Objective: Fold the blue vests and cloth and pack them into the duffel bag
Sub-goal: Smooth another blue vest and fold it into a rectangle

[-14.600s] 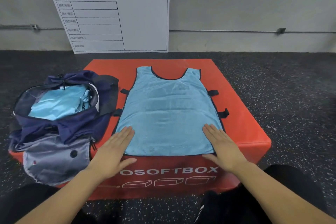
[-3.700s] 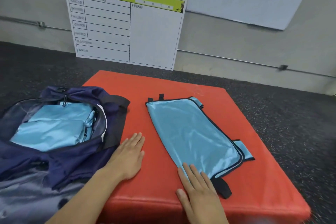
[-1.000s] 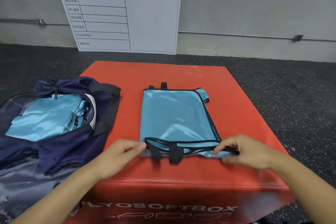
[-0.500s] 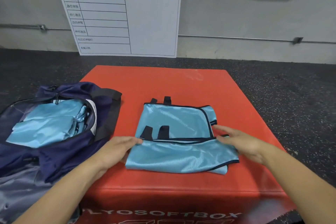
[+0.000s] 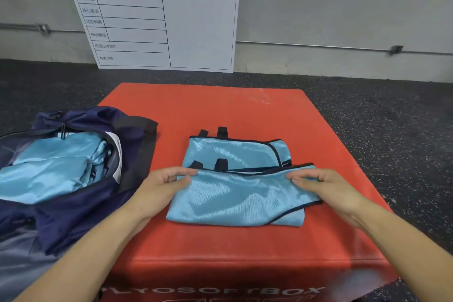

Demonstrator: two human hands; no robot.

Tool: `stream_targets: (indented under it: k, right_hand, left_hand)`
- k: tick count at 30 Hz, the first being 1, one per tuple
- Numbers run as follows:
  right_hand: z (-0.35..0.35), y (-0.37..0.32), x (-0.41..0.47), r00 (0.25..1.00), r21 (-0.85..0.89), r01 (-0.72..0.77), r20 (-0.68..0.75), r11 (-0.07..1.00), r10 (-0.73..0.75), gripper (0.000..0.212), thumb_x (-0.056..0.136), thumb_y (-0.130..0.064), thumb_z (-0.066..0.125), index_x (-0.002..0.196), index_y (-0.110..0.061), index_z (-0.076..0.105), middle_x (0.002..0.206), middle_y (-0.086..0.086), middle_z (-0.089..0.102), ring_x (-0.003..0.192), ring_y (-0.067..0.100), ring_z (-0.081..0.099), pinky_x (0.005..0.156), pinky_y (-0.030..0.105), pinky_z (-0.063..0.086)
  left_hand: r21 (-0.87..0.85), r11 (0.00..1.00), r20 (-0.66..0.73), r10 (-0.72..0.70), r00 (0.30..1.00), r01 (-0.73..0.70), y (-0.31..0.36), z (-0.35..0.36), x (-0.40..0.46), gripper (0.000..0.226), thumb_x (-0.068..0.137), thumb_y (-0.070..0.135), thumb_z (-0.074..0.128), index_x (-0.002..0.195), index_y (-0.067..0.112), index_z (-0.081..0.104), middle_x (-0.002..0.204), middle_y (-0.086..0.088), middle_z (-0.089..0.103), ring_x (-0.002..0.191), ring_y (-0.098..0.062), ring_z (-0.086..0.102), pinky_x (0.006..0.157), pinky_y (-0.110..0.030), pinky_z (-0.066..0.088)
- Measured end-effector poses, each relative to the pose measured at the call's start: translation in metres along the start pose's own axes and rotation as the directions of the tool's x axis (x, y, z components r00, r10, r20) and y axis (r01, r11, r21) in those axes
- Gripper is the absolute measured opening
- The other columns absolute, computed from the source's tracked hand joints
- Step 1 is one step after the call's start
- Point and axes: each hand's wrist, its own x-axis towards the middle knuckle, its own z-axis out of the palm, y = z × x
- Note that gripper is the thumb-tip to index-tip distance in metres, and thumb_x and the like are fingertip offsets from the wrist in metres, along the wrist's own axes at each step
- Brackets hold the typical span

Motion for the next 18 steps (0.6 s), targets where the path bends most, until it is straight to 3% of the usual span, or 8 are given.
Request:
stream_targets:
  k: [4,7,10,13,15,18]
  right_hand:
    - [0.009,0.009,0.006,0.978,-0.038,-0.148,0.140,0.988,0.152,0.025,0.087,-0.023,0.076,0.111,-0.022,0.080,0.115,-0.006,0.076,0.112,0.009,0.068,0.103,0.023,0.046]
    - [0.015,0.017,0.010,0.972,0.008,-0.201,0.123,0.980,0.198,0.030,0.088,-0.007,0.075,0.116,-0.017,0.077,0.112,0.006,0.077,0.099,0.014,0.071,0.095,0.024,0.052]
    - [0.015,0.020,0.009,0.966,0.019,-0.231,0.124,0.973,0.227,0.046,0.083,0.001,0.077,0.120,-0.027,0.075,0.113,0.011,0.076,0.099,0.020,0.071,0.102,0.039,0.049]
    - [0.014,0.019,0.001,0.961,0.049,-0.236,0.163,0.971,0.225,0.060,0.083,0.011,0.073,0.128,-0.029,0.069,0.116,0.006,0.076,0.111,0.024,0.071,0.102,0.044,0.054]
    - [0.013,0.019,-0.004,0.959,0.036,-0.216,0.197,0.976,0.205,0.064,0.084,0.012,0.072,0.131,-0.030,0.066,0.120,0.005,0.075,0.113,0.024,0.070,0.100,0.044,0.055]
    - [0.010,0.021,-0.013,0.954,-0.016,-0.194,0.230,0.981,0.193,0.066,0.084,0.010,0.073,0.134,-0.032,0.065,0.123,0.002,0.074,0.112,0.024,0.070,0.097,0.046,0.054]
  left_hand:
    - [0.036,0.992,0.144,-0.127,0.981,0.124,-0.008,0.003,0.004,0.022,0.094,0.020,0.071,0.111,0.031,0.078,0.116,0.014,0.073,0.116,0.000,0.062,0.104,-0.020,0.040]
    - [0.033,0.991,0.090,-0.131,0.987,0.128,-0.013,0.005,0.005,0.034,0.093,0.009,0.070,0.121,0.029,0.072,0.112,0.007,0.074,0.106,-0.003,0.068,0.088,-0.011,0.047]
    - [0.000,0.994,0.102,-0.110,0.989,0.111,-0.014,0.005,-0.001,0.049,0.092,-0.002,0.067,0.131,0.029,0.063,0.113,0.006,0.075,0.104,-0.003,0.070,0.081,-0.010,0.050]
    - [0.066,0.997,0.119,-0.052,0.992,0.045,-0.017,0.003,-0.011,0.060,0.091,-0.004,0.068,0.137,0.035,0.057,0.130,0.019,0.065,0.117,0.011,0.058,0.099,-0.011,0.044]
    - [0.106,0.994,0.132,-0.039,0.991,0.025,-0.020,-0.001,-0.017,0.065,0.090,0.000,0.070,0.141,0.036,0.054,0.141,0.020,0.057,0.129,0.009,0.049,0.117,-0.025,0.034]
    - [0.137,0.990,0.156,-0.035,0.987,0.014,-0.026,-0.005,-0.029,0.067,0.088,0.006,0.072,0.143,0.040,0.053,0.146,0.022,0.052,0.137,0.006,0.042,0.123,-0.034,0.027]
